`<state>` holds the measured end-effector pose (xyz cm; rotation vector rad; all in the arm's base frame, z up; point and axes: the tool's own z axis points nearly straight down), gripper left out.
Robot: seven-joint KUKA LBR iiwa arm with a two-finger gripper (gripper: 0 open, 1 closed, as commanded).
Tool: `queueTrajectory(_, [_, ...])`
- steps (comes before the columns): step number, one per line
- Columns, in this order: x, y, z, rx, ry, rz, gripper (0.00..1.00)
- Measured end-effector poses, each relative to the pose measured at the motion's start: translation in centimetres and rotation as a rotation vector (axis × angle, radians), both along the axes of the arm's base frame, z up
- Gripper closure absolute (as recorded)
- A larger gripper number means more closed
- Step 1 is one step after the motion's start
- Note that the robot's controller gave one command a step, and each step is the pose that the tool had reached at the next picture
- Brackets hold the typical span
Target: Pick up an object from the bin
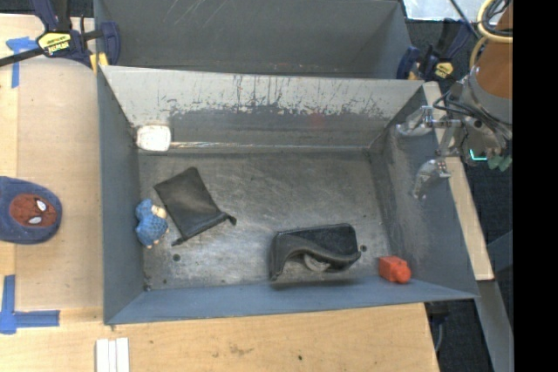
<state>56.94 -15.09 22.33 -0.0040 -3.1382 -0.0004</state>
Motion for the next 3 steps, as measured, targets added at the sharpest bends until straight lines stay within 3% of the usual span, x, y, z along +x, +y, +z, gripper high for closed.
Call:
queueTrajectory(1, [-9.1,1.0,-4.7,0.001,0.004,-0.023,0.0])
queueTrajectory(2, [-5.5,10.9,-9.9,0.001,-0.006,0.129,0.0])
queueTrajectory(3, [-5.4,10.9,-10.6,-0.002,-0.014,0.165,0.0])
